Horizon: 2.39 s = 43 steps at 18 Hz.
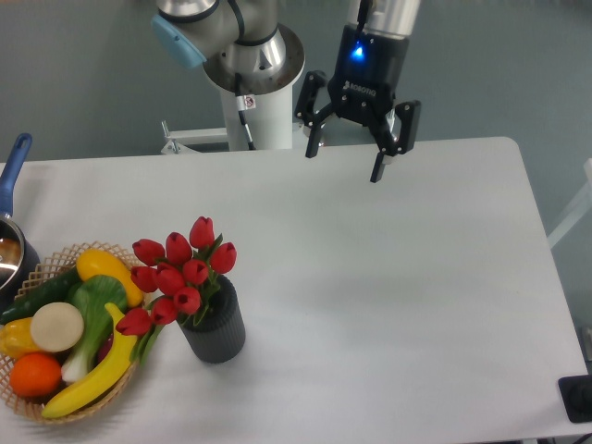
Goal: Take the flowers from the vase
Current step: 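Move the open gripper down toward the red tulips in the black vase, then lower the open gripper around the tulip stems above the vase rim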
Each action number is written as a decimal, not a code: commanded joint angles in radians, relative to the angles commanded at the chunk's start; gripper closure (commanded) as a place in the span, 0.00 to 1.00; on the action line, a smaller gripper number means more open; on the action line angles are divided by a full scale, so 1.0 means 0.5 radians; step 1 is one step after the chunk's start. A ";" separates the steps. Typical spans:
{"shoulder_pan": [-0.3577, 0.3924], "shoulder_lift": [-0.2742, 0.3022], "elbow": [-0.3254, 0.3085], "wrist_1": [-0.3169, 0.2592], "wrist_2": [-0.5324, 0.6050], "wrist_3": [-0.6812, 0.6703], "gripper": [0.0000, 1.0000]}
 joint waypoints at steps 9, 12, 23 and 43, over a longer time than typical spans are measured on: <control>-0.138 0.006 -0.255 0.249 -0.015 0.009 0.00; -0.254 -0.104 -0.252 0.390 -0.064 0.009 0.00; -0.393 -0.230 -0.246 0.396 -0.061 -0.015 0.00; -0.638 -0.577 -0.044 0.553 -0.150 -0.184 0.00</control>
